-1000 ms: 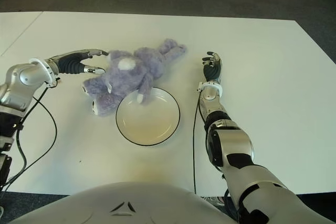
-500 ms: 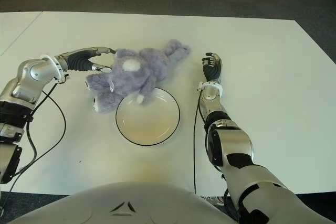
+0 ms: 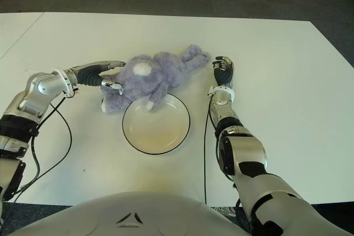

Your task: Put the doll into the plate.

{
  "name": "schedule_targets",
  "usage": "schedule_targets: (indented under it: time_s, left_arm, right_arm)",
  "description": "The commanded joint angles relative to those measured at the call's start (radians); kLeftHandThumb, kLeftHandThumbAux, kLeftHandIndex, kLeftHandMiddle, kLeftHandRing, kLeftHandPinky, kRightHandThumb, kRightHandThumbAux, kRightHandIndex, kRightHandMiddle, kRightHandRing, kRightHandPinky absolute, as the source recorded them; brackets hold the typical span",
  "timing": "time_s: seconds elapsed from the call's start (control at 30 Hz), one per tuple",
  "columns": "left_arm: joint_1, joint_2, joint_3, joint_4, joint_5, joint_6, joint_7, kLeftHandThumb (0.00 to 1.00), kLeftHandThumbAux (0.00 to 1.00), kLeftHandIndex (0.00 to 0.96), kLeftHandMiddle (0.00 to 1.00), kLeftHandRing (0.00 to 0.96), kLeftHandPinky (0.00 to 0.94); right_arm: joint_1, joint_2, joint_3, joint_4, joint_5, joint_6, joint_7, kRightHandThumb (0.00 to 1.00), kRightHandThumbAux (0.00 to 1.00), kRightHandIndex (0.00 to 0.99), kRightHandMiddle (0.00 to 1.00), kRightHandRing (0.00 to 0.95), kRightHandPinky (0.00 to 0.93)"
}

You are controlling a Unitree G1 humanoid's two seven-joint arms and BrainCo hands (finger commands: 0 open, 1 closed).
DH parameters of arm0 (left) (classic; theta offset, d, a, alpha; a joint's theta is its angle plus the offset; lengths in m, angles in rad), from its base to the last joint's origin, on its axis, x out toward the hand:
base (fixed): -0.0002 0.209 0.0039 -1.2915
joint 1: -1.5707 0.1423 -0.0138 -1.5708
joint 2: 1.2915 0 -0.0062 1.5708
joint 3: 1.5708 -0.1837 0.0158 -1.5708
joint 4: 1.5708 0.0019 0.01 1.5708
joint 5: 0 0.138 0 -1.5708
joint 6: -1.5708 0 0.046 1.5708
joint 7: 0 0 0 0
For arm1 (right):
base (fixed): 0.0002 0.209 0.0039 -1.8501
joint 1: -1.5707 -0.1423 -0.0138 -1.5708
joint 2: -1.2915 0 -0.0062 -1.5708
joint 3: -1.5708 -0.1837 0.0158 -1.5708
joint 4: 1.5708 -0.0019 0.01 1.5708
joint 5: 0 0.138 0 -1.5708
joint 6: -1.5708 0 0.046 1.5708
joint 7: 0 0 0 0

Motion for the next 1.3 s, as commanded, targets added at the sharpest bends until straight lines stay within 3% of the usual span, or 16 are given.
schedule_targets:
  time_s: [0.03,0.67,1.03,1.3]
  left_arm:
    - [0.070,0.012,0.005,-0.060,-0.015,-0.036,-0.014,0.000,0.249,0.000,0.000,0.000,0.000]
    - [0.133,0.045,0.026,-0.154,-0.057,-0.021,-0.060,0.000,0.288,0.000,0.000,0.000,0.000]
    - [0.148,0.082,0.052,-0.198,-0.089,0.034,-0.115,0.000,0.288,0.000,0.000,0.000,0.000]
    - [0.124,0.041,0.046,-0.161,-0.023,0.040,-0.037,0.000,0.315,0.000,0.000,0.000,0.000]
  right_arm:
    - [0.169,0.046,-0.009,0.102,0.011,0.072,0.021,0.826,0.698,0.372,0.480,0.341,0.296]
    - [0.167,0.043,-0.009,0.100,0.017,0.082,0.034,0.825,0.699,0.378,0.463,0.310,0.298]
    - [0.164,0.045,-0.008,0.099,0.019,0.089,0.030,0.826,0.698,0.383,0.459,0.298,0.283]
    - [0.161,0.043,0.001,0.100,0.012,0.098,0.028,0.828,0.696,0.404,0.443,0.260,0.238]
